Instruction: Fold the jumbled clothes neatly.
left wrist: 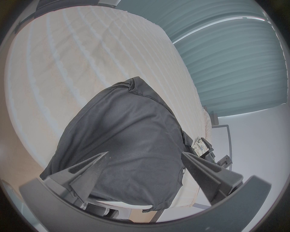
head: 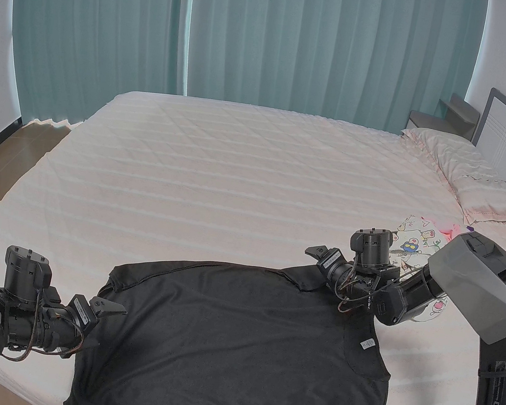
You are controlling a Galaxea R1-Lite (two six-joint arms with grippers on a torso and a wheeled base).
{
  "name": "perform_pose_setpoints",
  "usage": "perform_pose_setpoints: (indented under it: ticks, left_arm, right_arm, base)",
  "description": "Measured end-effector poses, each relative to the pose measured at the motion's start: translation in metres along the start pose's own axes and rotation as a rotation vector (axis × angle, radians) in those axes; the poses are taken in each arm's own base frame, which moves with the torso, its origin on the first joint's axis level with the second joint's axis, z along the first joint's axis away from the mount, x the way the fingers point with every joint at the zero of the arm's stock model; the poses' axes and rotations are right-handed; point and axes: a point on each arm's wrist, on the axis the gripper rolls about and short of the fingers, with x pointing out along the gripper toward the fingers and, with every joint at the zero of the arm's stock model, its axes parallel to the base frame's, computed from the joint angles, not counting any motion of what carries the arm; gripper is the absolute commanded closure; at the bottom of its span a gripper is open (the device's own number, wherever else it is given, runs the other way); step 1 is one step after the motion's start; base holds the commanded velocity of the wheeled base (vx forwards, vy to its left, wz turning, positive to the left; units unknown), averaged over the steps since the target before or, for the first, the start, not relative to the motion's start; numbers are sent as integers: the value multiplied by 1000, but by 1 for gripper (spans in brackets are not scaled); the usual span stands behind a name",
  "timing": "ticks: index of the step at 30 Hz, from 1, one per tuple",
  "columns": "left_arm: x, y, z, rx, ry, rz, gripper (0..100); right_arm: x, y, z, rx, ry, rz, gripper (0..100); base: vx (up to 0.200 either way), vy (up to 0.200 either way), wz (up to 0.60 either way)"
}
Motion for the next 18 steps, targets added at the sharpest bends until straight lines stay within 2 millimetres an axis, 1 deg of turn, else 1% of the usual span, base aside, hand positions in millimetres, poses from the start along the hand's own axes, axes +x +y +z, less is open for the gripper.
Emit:
perform_pose_setpoints:
  ticks: [9,18]
  left_arm:
    - [0,3,-2,-4,0,-1,0]
    - [0,5,-3,-6,2,4,0]
  right_arm:
    - [15,0,4,-8,2,-20,0]
    - [25,-12,-1,-27,14,-47,0]
  base:
    - [0,0,0]
    - [0,0,0]
